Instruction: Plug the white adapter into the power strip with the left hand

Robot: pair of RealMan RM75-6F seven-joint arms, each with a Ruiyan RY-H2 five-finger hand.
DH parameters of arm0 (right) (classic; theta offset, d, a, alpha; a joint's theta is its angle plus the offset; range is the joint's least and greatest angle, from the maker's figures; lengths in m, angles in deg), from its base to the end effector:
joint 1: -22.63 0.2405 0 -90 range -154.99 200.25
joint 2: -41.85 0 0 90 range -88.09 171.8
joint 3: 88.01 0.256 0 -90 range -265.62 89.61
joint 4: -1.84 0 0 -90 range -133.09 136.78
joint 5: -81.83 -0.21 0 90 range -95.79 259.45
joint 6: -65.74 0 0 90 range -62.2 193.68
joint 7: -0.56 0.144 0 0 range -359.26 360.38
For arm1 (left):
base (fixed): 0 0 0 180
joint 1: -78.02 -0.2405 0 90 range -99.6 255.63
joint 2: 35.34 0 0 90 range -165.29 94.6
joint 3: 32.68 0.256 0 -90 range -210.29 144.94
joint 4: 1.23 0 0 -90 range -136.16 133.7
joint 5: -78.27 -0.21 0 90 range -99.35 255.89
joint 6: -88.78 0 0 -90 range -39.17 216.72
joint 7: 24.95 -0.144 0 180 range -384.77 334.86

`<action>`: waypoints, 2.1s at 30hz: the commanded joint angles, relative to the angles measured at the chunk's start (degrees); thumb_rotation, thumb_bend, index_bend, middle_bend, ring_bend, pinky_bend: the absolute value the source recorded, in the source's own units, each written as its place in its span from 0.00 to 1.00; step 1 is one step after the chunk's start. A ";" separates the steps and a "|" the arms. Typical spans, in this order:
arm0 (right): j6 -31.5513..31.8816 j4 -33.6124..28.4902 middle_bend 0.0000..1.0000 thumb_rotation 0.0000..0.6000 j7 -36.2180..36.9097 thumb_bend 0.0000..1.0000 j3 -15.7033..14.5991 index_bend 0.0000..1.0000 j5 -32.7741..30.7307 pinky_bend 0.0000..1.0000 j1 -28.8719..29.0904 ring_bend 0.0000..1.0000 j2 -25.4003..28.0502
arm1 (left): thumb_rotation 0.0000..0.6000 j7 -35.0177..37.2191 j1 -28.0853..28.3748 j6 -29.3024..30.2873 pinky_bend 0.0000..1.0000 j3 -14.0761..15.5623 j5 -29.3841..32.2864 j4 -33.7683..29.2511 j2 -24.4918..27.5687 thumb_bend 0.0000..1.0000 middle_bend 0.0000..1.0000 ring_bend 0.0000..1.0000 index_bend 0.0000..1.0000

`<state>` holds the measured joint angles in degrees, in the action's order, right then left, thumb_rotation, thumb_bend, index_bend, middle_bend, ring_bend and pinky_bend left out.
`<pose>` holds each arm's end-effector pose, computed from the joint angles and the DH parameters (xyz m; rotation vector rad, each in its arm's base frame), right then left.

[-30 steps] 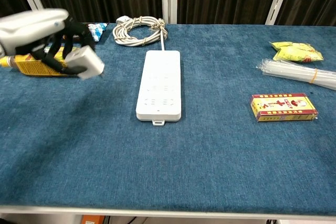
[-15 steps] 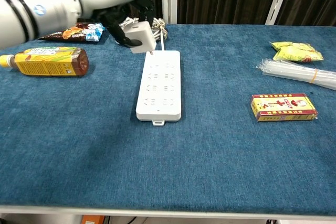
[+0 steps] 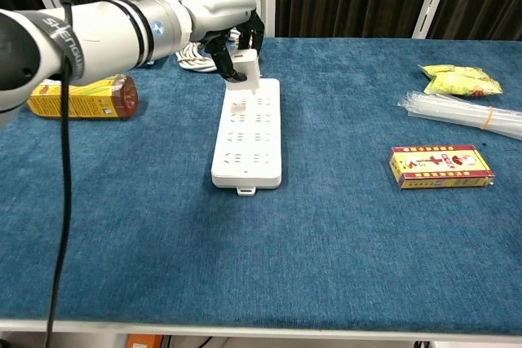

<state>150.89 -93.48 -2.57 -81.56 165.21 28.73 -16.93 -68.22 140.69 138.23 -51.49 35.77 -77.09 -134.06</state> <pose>-0.3023 -0.1999 0.1955 1.3537 -0.7878 0.8791 -0.0280 0.3996 -0.0549 -1.9605 -0.7241 -0.8340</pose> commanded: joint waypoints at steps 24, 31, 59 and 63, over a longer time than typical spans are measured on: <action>-0.57 0.25 0.08 1.00 -0.06 0.07 0.32 0.00 -0.95 0.00 0.07 0.00 -0.17 | 1.00 1.21 3.16 -0.76 0.88 4.10 3.18 3.94 -0.85 0.44 0.77 0.77 0.66; -0.73 0.38 0.08 1.00 -0.02 0.07 0.32 0.00 -1.12 0.00 0.07 0.00 -0.27 | 1.00 1.58 3.48 -0.90 0.88 4.82 3.42 4.76 -1.10 0.44 0.77 0.77 0.66; 0.33 -0.18 0.09 1.00 -0.43 0.07 0.21 0.00 -0.88 0.00 -0.67 0.00 -0.16 | 1.00 0.30 4.90 -0.61 0.88 6.51 5.54 3.76 0.37 0.44 0.77 0.77 0.66; 0.36 -0.14 0.09 1.00 -0.37 0.07 0.21 0.00 -0.87 0.00 -0.72 0.00 -0.20 | 1.00 0.24 5.19 -0.79 0.88 6.57 5.93 4.06 0.18 0.44 0.77 0.77 0.66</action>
<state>151.26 -93.62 -2.94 -81.35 164.35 28.01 -17.12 -67.97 145.84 137.47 -44.93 41.65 -73.05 -133.85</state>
